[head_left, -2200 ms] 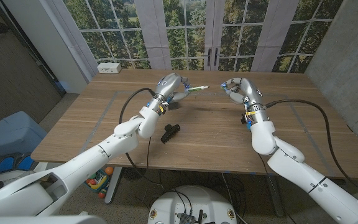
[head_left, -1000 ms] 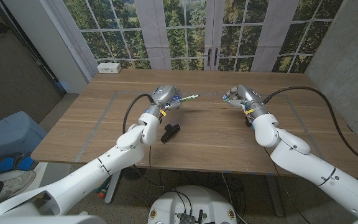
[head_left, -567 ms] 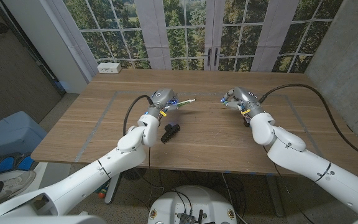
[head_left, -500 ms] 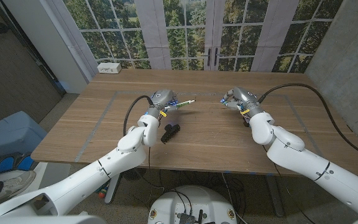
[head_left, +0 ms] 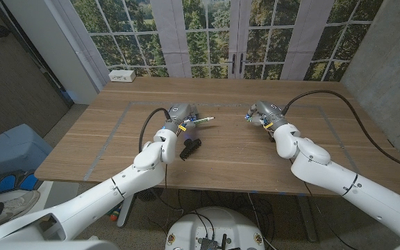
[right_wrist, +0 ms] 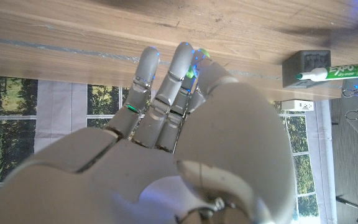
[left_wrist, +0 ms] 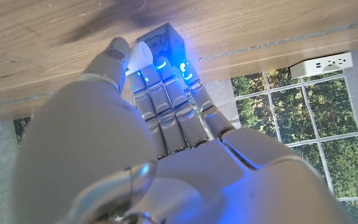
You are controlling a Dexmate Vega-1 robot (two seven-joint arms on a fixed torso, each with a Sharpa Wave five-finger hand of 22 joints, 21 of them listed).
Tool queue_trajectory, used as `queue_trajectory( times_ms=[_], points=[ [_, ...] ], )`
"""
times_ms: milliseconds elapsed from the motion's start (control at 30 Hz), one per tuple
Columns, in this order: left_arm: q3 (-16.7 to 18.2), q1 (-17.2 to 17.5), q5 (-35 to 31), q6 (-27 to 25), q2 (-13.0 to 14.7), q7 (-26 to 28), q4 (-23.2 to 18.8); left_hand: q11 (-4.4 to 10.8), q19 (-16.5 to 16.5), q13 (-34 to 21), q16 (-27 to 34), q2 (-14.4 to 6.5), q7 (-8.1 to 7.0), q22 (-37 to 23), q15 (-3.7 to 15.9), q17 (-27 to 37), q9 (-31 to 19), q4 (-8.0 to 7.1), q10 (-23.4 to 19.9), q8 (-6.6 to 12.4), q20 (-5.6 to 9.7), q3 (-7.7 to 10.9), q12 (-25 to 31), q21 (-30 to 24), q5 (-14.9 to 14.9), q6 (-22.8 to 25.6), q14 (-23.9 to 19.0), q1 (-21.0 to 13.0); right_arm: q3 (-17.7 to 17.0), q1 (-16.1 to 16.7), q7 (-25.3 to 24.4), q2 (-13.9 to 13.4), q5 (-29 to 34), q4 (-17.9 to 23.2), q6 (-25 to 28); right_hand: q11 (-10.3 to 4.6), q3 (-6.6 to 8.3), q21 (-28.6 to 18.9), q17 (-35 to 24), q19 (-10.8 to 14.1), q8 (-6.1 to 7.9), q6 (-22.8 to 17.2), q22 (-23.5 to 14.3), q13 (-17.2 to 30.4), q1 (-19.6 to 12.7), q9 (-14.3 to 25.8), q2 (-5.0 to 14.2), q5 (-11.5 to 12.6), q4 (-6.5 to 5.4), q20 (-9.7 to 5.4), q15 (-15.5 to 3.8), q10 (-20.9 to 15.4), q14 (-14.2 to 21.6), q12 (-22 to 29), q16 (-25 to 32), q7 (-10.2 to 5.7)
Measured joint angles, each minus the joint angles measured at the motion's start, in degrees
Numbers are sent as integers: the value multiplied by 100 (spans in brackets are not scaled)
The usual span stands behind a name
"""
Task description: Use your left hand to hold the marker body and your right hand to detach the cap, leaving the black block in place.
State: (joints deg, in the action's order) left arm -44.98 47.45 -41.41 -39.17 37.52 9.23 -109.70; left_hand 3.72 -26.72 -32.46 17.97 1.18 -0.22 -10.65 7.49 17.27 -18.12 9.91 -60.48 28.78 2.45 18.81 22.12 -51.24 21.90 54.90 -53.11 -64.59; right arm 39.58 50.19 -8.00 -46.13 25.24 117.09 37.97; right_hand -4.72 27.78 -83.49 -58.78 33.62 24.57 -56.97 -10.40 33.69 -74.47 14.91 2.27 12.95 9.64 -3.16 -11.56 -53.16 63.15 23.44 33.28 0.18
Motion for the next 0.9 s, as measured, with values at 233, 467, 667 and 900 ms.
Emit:
queue_trajectory(
  times_ms=[233,467,667,900],
  points=[
    [-120,-90,18,-135,29,-114,64,0,315,-164,0,-2,1,18,0,0,0,0,0,-45,6,-1,-45,42,0,43,0,2,231,-197,212,74,137,-156,220,0,0,-23,-11,1,-23,30,0,0,0,16,0,21,0,0,0,0,0,-23,-6,-30],
    [-221,-159,18,-268,51,-206,111,0,410,-167,0,-11,-8,27,-23,1,-1,1,0,-89,-1,-1,-61,88,0,51,23,11,493,-397,378,136,281,-296,442,-14,22,-23,-41,-70,-68,163,0,0,39,16,-38,21,-23,9,5,-23,-30,-44,-66,-38],
    [-318,-216,-21,-356,64,-246,138,1,472,-196,0,-40,-9,26,-32,1,0,-3,-1,-111,-1,-20,-116,122,-5,50,52,40,686,-537,528,184,425,-379,681,12,80,-22,-80,-225,-177,380,5,2,175,-2,-40,21,-32,21,108,-50,-232,-211,-233,-33],
    [-451,-289,-104,-448,65,-280,169,70,549,-66,-30,-40,-10,26,-46,1,-3,-7,-29,-200,-9,-40,-223,146,-46,50,106,40,836,-662,743,221,575,-420,1020,-19,214,79,8,-521,-434,851,28,520,429,-29,-164,34,-40,38,291,186,-704,-645,-653,-107]
  ],
)
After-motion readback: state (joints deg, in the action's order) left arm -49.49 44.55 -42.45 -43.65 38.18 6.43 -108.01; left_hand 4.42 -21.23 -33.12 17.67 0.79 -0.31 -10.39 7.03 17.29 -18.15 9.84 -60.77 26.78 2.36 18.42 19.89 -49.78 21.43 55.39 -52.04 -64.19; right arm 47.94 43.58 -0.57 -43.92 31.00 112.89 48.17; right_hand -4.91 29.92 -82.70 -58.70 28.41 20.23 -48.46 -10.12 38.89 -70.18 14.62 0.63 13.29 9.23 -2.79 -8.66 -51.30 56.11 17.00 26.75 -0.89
